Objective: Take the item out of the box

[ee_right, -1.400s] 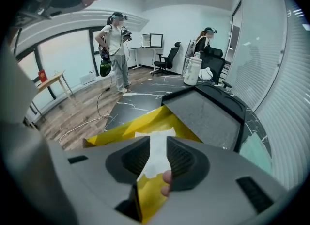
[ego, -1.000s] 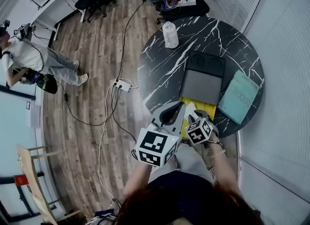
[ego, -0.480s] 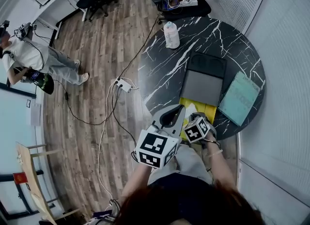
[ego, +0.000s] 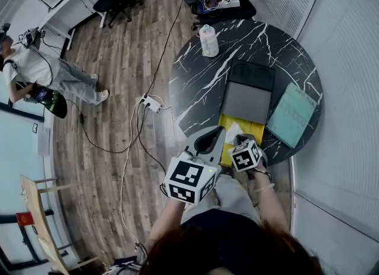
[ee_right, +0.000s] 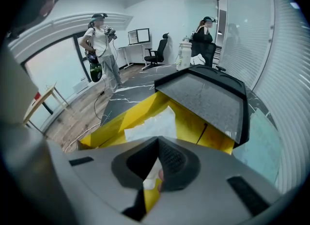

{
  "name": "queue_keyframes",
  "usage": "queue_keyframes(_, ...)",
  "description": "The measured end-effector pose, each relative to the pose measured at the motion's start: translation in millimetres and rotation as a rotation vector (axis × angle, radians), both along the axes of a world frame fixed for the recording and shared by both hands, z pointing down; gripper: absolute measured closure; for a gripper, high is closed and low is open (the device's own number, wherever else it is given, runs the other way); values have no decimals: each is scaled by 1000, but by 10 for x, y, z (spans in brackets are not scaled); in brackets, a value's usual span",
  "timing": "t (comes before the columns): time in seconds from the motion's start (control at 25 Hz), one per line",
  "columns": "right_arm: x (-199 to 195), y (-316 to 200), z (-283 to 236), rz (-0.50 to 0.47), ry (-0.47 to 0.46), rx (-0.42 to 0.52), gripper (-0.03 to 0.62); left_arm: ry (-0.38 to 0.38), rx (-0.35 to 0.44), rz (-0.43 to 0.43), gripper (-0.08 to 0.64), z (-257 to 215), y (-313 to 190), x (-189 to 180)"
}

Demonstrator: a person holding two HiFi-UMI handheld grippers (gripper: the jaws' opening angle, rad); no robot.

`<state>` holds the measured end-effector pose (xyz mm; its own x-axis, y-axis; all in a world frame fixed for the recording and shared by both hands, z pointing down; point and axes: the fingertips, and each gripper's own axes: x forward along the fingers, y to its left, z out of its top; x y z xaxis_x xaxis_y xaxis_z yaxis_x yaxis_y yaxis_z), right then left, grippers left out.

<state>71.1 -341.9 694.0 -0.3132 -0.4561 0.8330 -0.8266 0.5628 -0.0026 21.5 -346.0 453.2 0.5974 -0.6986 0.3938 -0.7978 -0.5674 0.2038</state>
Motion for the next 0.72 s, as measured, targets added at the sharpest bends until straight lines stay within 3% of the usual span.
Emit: queue_keyframes(0.72,63,192,-543,37,7,175,569,15,81,32,532,-284,391,-77)
